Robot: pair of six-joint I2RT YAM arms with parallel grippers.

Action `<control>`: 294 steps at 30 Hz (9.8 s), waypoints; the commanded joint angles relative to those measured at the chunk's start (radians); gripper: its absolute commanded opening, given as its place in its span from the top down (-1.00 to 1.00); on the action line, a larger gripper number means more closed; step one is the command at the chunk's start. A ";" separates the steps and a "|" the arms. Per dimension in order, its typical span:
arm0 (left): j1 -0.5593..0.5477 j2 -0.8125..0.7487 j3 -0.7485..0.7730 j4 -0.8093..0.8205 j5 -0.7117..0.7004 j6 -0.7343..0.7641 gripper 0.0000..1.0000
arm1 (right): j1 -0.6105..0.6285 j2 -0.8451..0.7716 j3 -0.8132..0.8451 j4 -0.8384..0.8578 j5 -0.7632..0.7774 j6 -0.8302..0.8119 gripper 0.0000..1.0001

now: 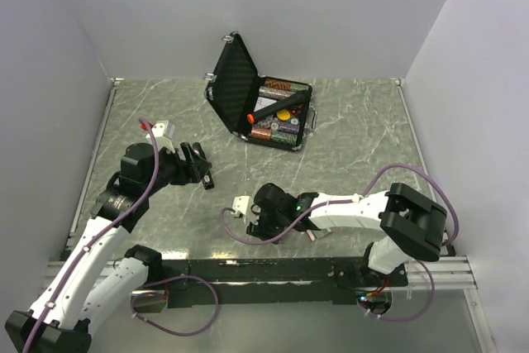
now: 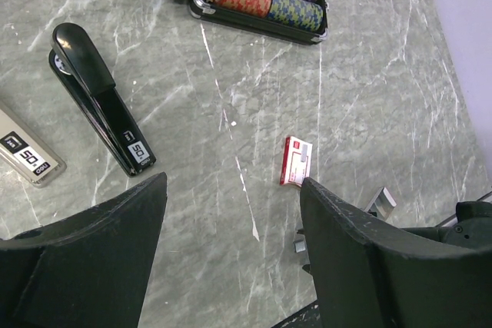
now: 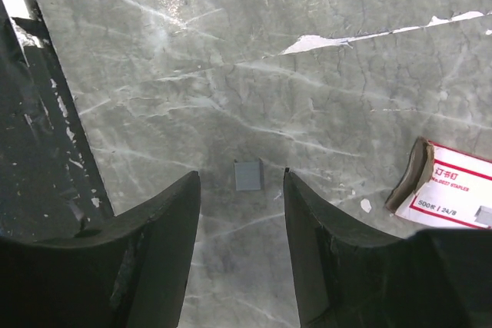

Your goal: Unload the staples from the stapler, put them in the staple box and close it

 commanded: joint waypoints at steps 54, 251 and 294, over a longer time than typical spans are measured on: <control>0.006 0.007 -0.001 0.047 0.039 0.003 -0.50 | -0.107 -0.511 -0.134 -0.372 0.424 0.740 0.76; -0.350 1.036 0.260 0.466 -0.065 -0.200 0.23 | -0.388 -0.352 -0.201 -0.461 0.362 1.020 1.00; -0.465 1.087 0.189 0.492 -0.007 -0.141 0.18 | -0.387 -0.375 -0.226 -0.388 0.329 1.011 0.93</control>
